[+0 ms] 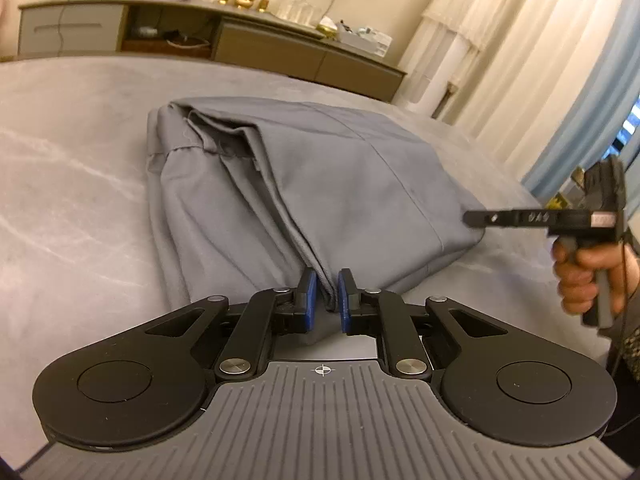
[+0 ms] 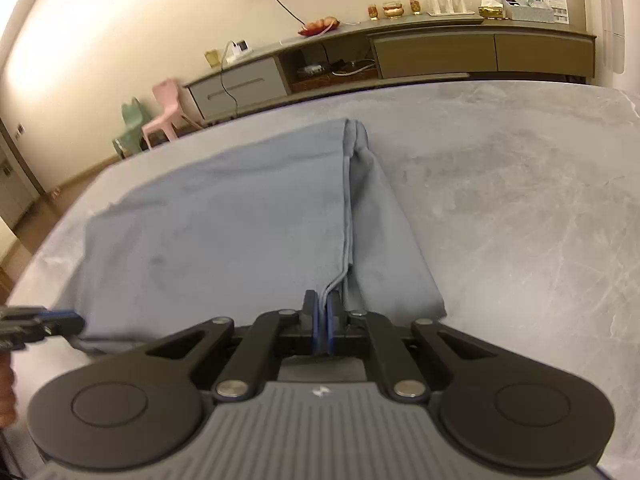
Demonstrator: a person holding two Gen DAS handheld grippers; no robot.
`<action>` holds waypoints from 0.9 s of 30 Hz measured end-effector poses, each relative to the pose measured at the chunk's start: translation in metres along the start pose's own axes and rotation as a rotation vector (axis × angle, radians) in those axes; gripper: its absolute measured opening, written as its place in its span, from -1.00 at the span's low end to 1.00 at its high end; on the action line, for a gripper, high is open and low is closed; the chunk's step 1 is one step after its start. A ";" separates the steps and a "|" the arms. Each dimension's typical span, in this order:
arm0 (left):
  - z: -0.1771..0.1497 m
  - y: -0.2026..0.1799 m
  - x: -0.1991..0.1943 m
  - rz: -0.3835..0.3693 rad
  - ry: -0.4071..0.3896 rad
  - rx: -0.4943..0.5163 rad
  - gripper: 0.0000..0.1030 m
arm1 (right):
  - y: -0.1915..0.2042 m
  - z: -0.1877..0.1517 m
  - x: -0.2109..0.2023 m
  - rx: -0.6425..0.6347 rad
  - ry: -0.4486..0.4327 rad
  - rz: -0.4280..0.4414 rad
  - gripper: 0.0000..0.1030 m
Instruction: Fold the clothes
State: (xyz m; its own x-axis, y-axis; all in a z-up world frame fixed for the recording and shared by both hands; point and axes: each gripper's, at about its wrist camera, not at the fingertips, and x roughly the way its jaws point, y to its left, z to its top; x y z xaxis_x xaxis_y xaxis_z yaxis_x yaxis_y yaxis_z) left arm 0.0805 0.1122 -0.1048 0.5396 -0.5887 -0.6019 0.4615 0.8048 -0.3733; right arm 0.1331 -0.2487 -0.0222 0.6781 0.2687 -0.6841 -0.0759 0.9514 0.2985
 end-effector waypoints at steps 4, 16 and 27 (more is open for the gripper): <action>-0.002 0.003 -0.003 0.007 0.008 0.008 -0.80 | -0.006 0.000 0.000 0.034 0.001 -0.005 -0.92; 0.032 -0.031 -0.050 0.037 -0.184 0.105 -0.51 | 0.044 0.017 -0.027 -0.236 -0.198 -0.140 -0.70; 0.015 -0.033 0.043 0.193 -0.028 0.153 -0.43 | 0.033 0.003 0.020 -0.263 -0.001 -0.170 -1.00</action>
State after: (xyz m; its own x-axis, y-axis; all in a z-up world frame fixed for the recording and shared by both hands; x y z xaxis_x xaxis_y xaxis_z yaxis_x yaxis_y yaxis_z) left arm 0.0990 0.0595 -0.1079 0.6460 -0.4290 -0.6314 0.4481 0.8827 -0.1413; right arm 0.1462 -0.2124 -0.0236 0.6977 0.1026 -0.7090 -0.1481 0.9890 -0.0027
